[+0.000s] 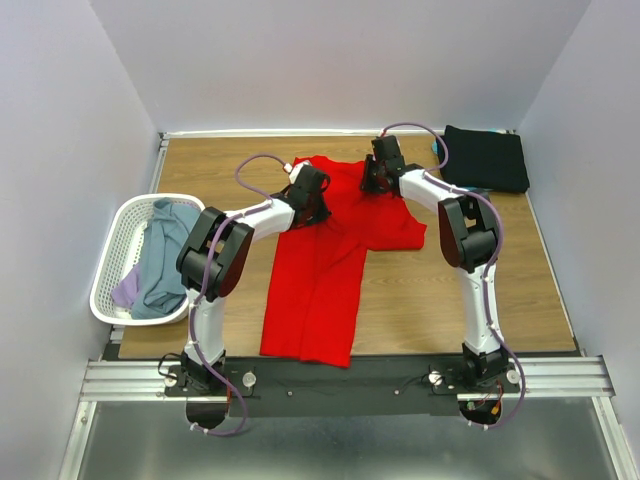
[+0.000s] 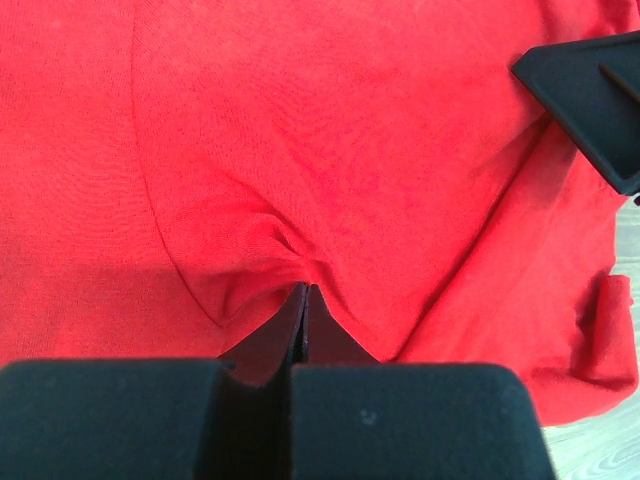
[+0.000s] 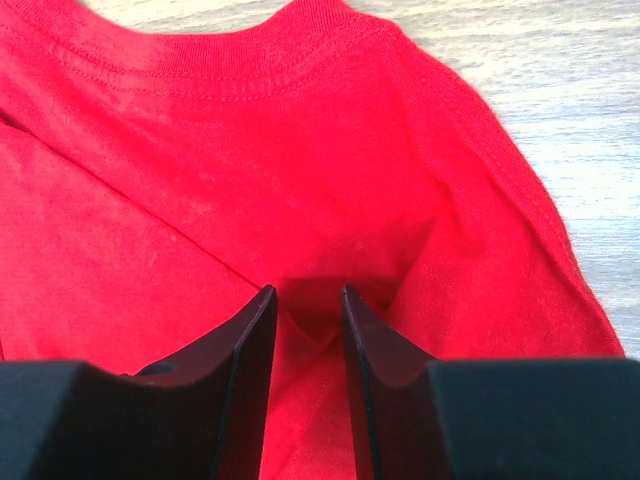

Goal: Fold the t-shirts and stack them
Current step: Fold the tshirt

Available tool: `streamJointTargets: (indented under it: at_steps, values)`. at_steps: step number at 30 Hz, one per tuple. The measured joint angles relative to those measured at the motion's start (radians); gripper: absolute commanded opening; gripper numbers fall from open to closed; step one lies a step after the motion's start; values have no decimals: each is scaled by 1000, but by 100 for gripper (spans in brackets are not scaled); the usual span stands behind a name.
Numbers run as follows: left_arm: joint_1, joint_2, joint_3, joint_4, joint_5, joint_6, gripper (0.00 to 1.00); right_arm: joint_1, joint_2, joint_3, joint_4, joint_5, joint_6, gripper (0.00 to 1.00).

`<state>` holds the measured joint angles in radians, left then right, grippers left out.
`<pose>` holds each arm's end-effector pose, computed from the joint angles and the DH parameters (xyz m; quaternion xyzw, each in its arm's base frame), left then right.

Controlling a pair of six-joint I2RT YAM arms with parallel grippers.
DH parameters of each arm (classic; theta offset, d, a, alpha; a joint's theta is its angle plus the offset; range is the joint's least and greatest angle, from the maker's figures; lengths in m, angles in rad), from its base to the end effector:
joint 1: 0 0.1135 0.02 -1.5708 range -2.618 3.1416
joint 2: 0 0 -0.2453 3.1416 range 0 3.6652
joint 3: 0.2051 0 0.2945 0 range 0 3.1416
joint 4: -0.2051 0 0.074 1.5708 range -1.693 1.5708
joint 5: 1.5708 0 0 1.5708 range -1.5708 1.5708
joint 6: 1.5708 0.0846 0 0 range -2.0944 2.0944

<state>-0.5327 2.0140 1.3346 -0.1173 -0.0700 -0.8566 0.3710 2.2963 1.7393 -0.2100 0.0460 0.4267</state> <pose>0.4319 -0.2478 0.0873 -0.1623 0.9112 -0.2166 0.3106 0.5357 0.2042 0.0855 0.0346 0.9195 0.1324 0.3686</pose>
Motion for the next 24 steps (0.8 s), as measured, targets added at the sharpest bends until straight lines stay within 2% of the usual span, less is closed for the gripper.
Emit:
streamJointTargets:
  at_steps: [16,24]
  values:
    - [0,0,-2,8,4,0,0,0,-13,-13,-1,-20,15,11]
    - [0,-5,-7,18,10,1,0,0,-56,-14,0,-26,18,7]
